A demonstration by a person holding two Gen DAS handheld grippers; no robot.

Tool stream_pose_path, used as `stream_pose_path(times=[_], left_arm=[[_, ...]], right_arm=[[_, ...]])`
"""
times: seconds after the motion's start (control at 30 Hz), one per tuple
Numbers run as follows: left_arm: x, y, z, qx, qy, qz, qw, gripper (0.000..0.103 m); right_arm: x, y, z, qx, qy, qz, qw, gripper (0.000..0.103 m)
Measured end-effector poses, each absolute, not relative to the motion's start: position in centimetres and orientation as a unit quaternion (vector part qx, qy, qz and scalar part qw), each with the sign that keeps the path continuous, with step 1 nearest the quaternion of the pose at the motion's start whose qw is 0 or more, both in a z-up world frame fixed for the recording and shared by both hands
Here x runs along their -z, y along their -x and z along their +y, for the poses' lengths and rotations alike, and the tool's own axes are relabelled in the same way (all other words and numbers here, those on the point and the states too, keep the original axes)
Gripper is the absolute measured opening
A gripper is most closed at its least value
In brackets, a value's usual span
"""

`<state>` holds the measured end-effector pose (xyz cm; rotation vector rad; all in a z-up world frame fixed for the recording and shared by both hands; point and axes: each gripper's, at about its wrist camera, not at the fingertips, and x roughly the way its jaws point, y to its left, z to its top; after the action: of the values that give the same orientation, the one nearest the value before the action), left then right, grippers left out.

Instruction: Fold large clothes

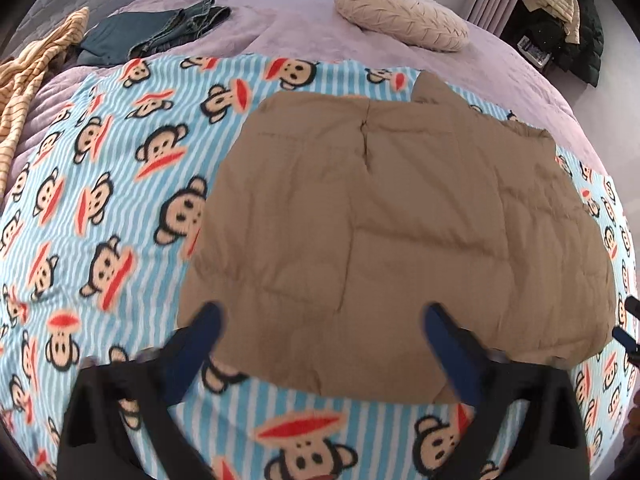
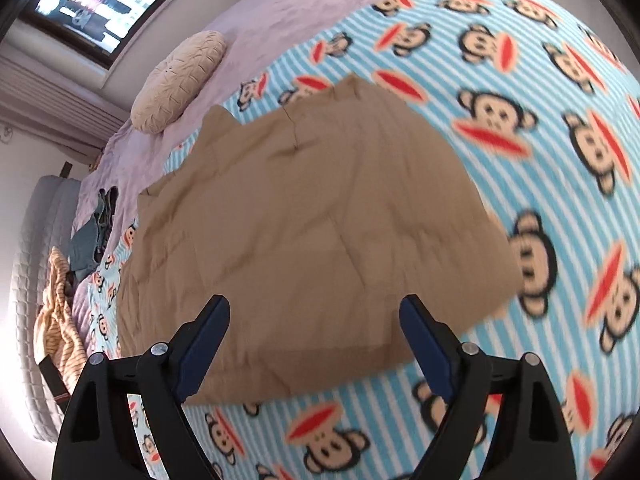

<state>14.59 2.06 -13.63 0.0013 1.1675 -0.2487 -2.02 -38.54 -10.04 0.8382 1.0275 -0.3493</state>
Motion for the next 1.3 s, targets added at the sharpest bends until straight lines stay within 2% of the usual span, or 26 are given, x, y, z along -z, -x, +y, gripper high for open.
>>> stream_pose_path(times=[0.6,0.83,1.1,1.27,1.3], left_arm=[[17.1,-11.4,3.2,0.113,0.03,0.609,0.784,0.103],[18.2,-11.3,4.7,0.11,0.08,0.619,0.773,0.103],[19.6,-12.0,6.4,0.142,0.204,0.613,0.75,0.103],[21.2,-12.8,6.6,0.153,0.247,0.612,0.735,0.103],[21.6,-13.1,6.6,0.158,0.258,0.61,0.732,0.103]], right_arm=[[15.9,7.1,-37.5,0.163,-0.551,0.428,0.698,0.09],[17.8,7.3,-37.4,0.162,-0.596,0.397,0.679,0.09],[19.3,5.9,-38.0,0.146,-0.637,0.352,0.67,0.09],[19.8,4.2,-38.7,0.131,-0.652,0.338,0.666,0.09],[19.9,3.9,-38.8,0.125,-0.657,0.335,0.664,0.094]])
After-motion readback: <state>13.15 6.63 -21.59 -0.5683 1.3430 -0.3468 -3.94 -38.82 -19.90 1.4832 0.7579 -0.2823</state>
